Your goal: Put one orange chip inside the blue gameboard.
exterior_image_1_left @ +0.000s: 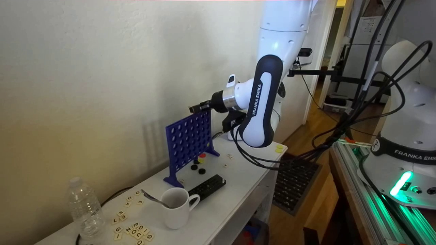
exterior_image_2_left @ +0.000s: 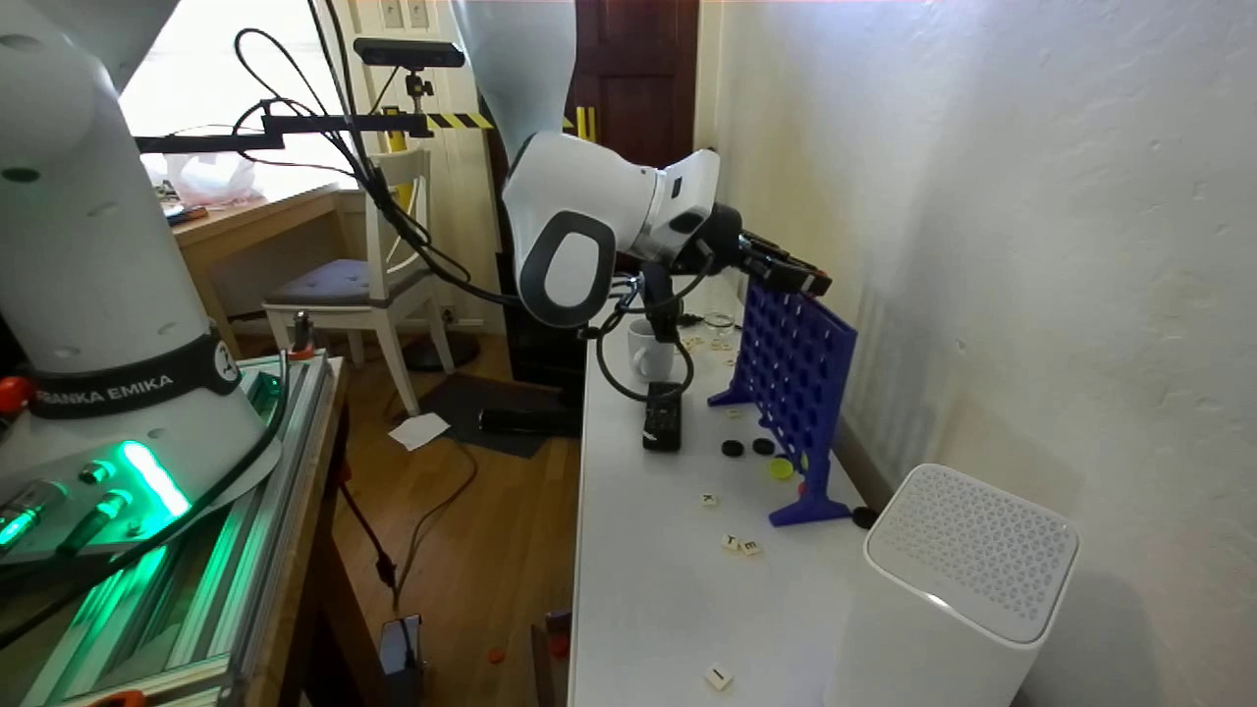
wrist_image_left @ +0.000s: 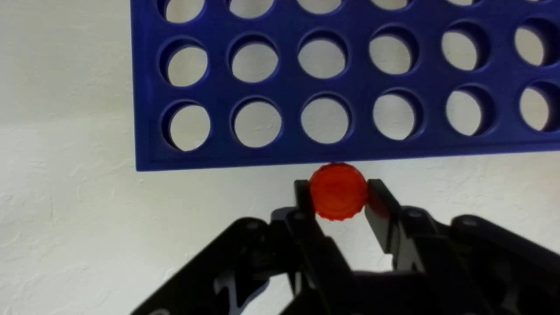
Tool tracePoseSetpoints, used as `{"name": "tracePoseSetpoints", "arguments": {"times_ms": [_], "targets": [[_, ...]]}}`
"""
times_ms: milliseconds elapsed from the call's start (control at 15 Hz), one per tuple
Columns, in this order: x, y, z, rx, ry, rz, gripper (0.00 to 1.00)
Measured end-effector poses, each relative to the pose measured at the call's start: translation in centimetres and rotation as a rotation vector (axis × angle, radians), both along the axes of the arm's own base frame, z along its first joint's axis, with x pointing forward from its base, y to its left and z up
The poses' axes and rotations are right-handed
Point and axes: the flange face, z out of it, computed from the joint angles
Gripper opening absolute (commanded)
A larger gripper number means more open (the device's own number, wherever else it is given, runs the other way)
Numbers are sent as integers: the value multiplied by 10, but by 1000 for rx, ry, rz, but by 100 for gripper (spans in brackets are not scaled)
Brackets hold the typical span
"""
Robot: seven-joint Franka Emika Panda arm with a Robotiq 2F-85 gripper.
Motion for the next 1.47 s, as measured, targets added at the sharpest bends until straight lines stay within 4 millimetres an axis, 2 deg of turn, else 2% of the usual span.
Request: {"name": "tracePoseSetpoints", "arguments": {"times_ms": [1200, 1467], "targets": [[-2, 3, -1, 3, 4, 0, 11], [1, 1, 6, -27, -14, -2, 11]]}}
